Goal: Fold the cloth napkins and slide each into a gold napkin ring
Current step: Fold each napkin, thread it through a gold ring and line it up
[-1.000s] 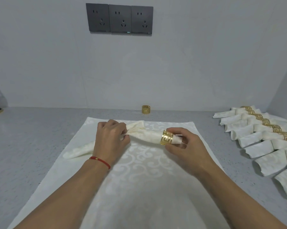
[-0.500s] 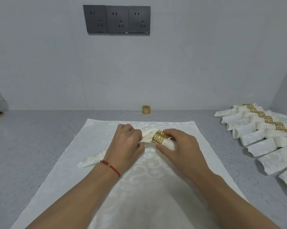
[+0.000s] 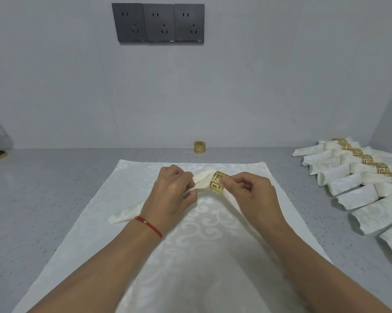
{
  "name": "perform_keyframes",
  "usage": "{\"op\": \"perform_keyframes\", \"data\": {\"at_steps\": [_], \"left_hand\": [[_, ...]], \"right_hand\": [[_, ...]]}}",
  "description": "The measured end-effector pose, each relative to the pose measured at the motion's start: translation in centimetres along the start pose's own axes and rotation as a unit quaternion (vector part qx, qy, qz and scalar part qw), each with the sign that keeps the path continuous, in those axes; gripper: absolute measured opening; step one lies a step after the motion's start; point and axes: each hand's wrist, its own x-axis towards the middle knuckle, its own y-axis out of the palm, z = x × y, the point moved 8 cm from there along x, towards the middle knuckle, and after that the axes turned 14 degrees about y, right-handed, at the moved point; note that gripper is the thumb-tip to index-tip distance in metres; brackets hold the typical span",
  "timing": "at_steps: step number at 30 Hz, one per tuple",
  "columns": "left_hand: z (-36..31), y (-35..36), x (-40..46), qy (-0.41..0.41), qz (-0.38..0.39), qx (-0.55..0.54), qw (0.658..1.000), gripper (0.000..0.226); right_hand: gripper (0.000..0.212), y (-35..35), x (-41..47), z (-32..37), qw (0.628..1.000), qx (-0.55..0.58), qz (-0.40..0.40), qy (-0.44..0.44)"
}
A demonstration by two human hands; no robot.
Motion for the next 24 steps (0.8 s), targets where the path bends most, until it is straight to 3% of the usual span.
{"op": "perform_keyframes", "data": {"at_steps": [2, 6, 8, 12, 16, 24], "left_hand": [[0.0, -0.1, 0.1, 0.004, -0.009, 0.004, 1.000, 0.023], [-0.4, -0.2, 0.3, 0.011, -0.021, 0.016, 1.000, 0.024], [-1.2, -0.6, 0.6, 0.038, -0.037, 0.027, 0.998, 0.025], [-3.5, -1.4, 0.9, 0.120, -0.064, 0.059, 0.989, 0.021], [-5.2, -1.8, 1.1, 0.170, -0.086, 0.070, 0.979, 0.019], [-5.7, -1.5, 0.9, 0.213, -0.081, 0.101, 0.968, 0.012]], "right_hand": [[0.013, -0.1, -0.3, 0.2, 0.999, 0.041, 0.029, 0.008], [0.026, -0.7, -0.4, 0.2, 0.994, 0.088, 0.054, 0.032], [0.015, -0.8, 0.1, -0.4, 0.993, 0.089, 0.060, 0.052], [0.037, -0.9, 0.8, -2.0, 0.983, 0.115, 0.074, 0.125], [0.017, -1.4, 1.0, -2.0, 0.976, 0.134, 0.064, 0.159], [0.020, -1.2, 0.2, -1.4, 0.974, 0.114, 0.105, 0.168]]}}
